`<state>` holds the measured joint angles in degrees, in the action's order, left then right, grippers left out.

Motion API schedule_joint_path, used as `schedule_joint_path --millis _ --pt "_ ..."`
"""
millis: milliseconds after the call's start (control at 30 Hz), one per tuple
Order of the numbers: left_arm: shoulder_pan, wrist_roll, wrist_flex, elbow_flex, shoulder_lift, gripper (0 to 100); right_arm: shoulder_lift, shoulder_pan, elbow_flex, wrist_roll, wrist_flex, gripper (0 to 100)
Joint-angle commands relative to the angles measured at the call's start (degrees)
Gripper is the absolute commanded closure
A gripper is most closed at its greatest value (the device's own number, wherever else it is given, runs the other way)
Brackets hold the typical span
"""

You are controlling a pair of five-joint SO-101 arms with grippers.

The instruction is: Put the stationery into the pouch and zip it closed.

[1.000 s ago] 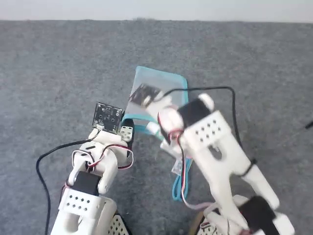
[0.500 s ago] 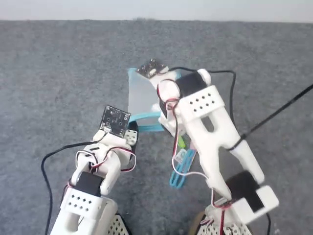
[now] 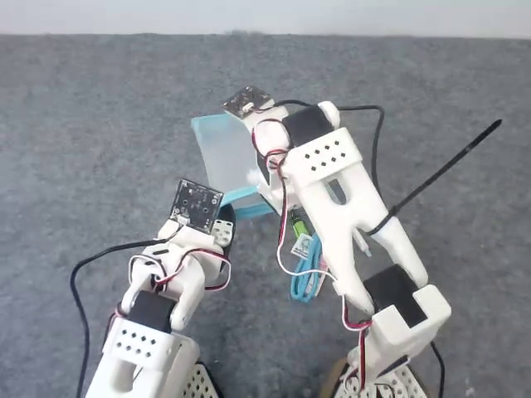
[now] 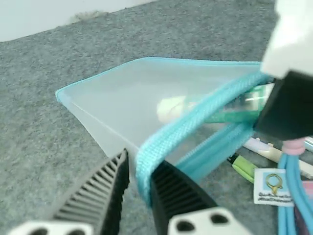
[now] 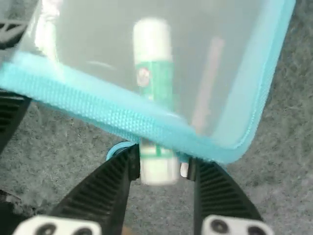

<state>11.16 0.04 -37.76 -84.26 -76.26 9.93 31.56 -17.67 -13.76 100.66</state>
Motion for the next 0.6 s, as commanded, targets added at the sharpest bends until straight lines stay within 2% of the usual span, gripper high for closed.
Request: schedule_joint_path --millis 0,167,400,567 --pt "-2.3 -1.0 1.9 1.1 -1.4 99 -5.8 -0.8 -4.2 -1.8 2.1 80.8" --pt "-4.0 -1.0 1.9 1.1 -1.4 99 -13.1 -0.8 -3.4 -2.3 2.2 80.6" --pt "-4.1 -0.9 1.9 1.1 -1.4 99 -25.3 -1.3 6.8 -8.4 2.2 80.7" --pt "-10.8 2.1 1.8 2.6 -1.4 99 -32.2 -5.4 19.3 -9.1 -0.2 80.7"
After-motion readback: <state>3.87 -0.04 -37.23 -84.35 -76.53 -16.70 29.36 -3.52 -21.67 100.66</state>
